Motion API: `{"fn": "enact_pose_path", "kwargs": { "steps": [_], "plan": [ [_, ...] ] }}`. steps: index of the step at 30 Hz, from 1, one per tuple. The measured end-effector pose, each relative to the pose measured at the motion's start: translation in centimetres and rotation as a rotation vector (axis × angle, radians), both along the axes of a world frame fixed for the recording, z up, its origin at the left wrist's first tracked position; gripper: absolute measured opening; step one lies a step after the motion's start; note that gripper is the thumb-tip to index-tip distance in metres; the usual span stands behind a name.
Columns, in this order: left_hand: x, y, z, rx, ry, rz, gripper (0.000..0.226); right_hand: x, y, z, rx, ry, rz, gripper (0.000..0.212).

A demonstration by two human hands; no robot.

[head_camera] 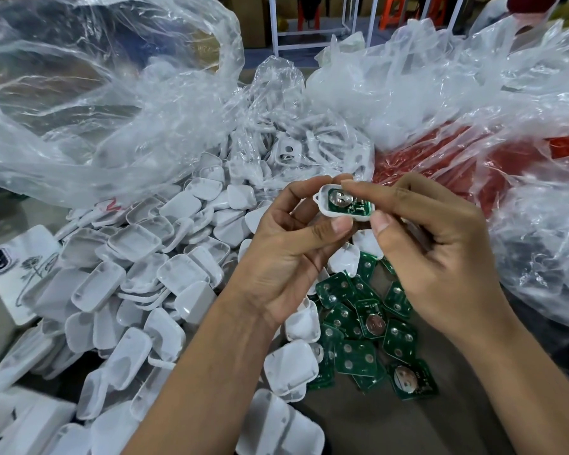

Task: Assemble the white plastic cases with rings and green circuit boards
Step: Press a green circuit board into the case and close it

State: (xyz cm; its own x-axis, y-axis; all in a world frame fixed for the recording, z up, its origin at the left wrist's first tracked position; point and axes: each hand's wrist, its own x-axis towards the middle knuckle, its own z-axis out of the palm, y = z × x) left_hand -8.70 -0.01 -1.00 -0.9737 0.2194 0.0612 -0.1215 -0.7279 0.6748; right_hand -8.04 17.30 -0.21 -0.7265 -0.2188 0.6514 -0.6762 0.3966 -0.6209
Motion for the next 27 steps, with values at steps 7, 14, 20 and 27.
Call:
{"fn": "enact_pose_path", "kwargs": {
  "steps": [7, 14, 20, 27],
  "plan": [
    [0.07, 0.01, 0.1, 0.01, -0.008, 0.004, 0.045, 0.09, -0.16, 0.08, 0.037, 0.006, -0.006, 0.03],
    [0.04, 0.03, -0.02, -0.009, -0.011, 0.011, 0.049, -0.03, -0.01, -0.04, 0.03, -0.01, 0.006, 0.028],
    [-0.04, 0.15, -0.16, -0.002, -0.023, 0.003, 0.041, -0.14, 0.05, -0.11, 0.011, -0.041, 0.014, 0.026],
    [-0.1, 0.28, -0.24, 0.0, -0.054, -0.005, 0.04, -0.2, -0.01, -0.18, -0.047, -0.095, 0.025, 0.022]
  ]
}}
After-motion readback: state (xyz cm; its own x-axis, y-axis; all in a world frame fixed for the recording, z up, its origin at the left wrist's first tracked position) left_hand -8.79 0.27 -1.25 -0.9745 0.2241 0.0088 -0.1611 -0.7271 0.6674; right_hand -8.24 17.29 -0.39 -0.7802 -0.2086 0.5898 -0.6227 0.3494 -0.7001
